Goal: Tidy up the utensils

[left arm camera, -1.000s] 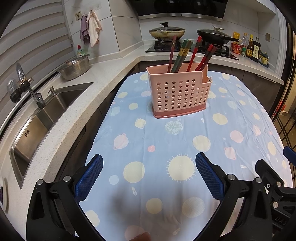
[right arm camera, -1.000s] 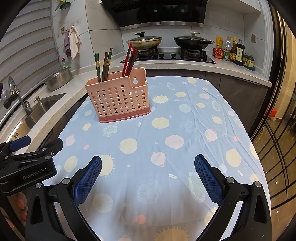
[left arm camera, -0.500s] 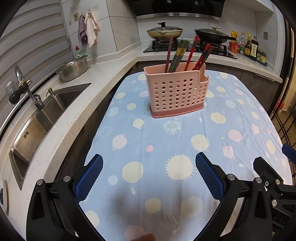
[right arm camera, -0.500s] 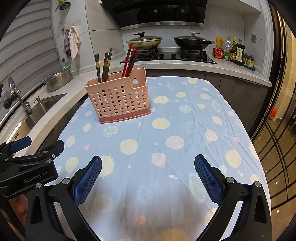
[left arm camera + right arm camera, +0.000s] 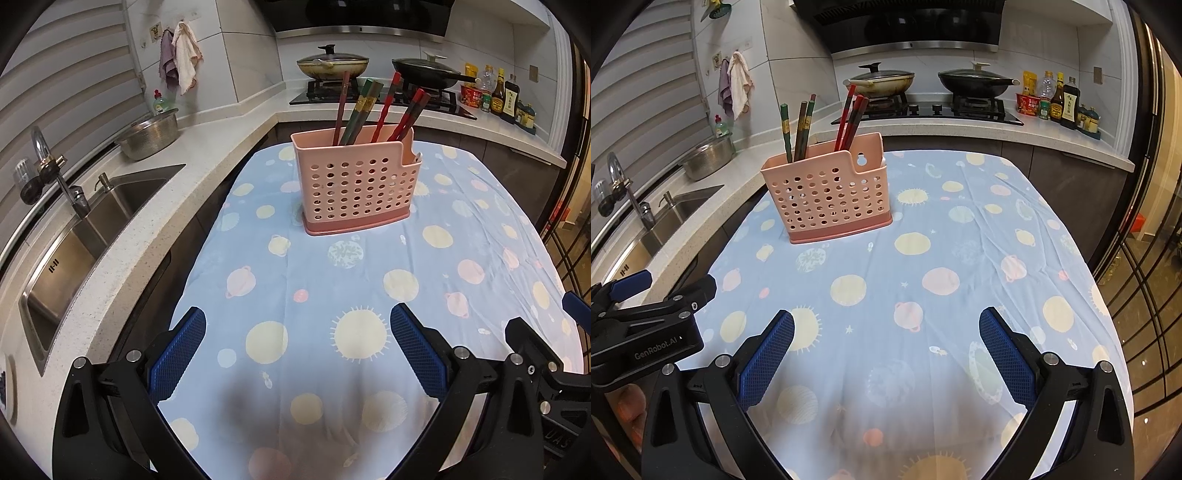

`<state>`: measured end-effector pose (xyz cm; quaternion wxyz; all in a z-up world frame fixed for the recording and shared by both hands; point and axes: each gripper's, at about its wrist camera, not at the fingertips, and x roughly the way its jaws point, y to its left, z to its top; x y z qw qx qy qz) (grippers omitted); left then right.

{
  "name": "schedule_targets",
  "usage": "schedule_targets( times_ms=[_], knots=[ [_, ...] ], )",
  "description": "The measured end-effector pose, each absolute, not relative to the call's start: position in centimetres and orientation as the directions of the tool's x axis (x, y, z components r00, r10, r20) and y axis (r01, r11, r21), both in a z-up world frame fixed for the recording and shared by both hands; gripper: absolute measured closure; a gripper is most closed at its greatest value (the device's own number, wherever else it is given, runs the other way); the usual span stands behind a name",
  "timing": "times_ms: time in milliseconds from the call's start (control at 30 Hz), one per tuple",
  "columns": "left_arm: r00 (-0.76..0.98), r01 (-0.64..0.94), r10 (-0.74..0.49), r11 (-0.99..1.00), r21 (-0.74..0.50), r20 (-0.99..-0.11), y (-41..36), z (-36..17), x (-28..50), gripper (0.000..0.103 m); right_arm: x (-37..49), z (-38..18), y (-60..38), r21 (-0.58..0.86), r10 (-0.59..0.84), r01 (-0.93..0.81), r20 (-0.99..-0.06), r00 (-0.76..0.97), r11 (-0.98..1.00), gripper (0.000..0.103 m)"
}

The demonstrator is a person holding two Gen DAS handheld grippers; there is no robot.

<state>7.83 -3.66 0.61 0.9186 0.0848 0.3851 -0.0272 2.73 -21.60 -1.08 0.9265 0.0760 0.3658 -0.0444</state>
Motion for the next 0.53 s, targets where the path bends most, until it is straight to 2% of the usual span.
schedule_targets(
  times_ms=[533],
  knots=[
    [0.714, 0.108, 0.024, 0.984, 0.145, -0.699, -3.5, 0.93, 7.81, 0.007, 2.53, -1.12, -22.2, 0.125, -0.034, 0.161, -0.678, 0.735, 0.979, 0.007]
  ],
)
